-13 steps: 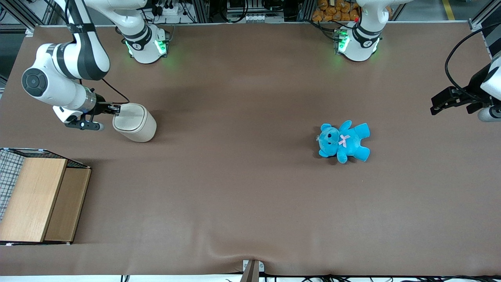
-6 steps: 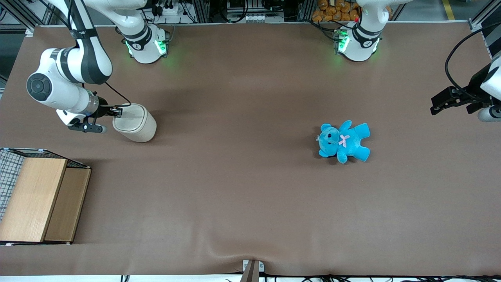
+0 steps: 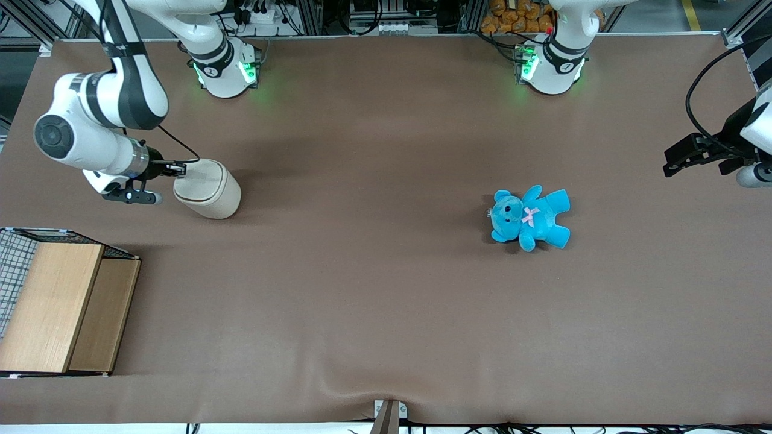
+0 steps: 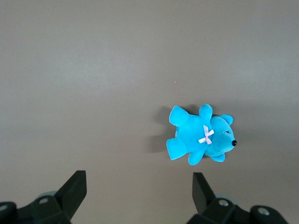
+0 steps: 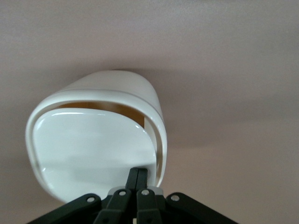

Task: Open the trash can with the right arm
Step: 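Pull the right gripper back away from the opened trash can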

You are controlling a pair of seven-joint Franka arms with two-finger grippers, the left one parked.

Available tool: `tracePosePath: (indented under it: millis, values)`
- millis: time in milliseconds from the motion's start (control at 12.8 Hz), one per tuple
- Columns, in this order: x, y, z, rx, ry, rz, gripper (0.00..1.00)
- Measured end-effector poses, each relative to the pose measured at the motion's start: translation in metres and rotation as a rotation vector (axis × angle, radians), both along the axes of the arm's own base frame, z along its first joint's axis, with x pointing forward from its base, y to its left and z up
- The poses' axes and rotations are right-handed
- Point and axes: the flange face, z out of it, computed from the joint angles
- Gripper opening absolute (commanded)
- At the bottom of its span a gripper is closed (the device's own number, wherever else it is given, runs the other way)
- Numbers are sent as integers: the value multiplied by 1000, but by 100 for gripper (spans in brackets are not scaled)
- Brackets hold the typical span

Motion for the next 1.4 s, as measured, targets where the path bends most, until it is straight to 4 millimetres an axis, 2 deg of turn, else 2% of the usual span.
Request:
tracePosePath:
  millis: [78,156,234,312,779,1169,1403]
  values:
    - [8,0,17,2,11,3,20]
    - [16,1,36,3,17,5,41]
    - [23,3,54,3,16,10,73]
    - [29,5,70,3,13,14,98]
    - [49,16,134,-2,-32,20,100]
    - [68,13,212,-2,-93,19,100]
    - [77,3,251,-5,-158,0,100]
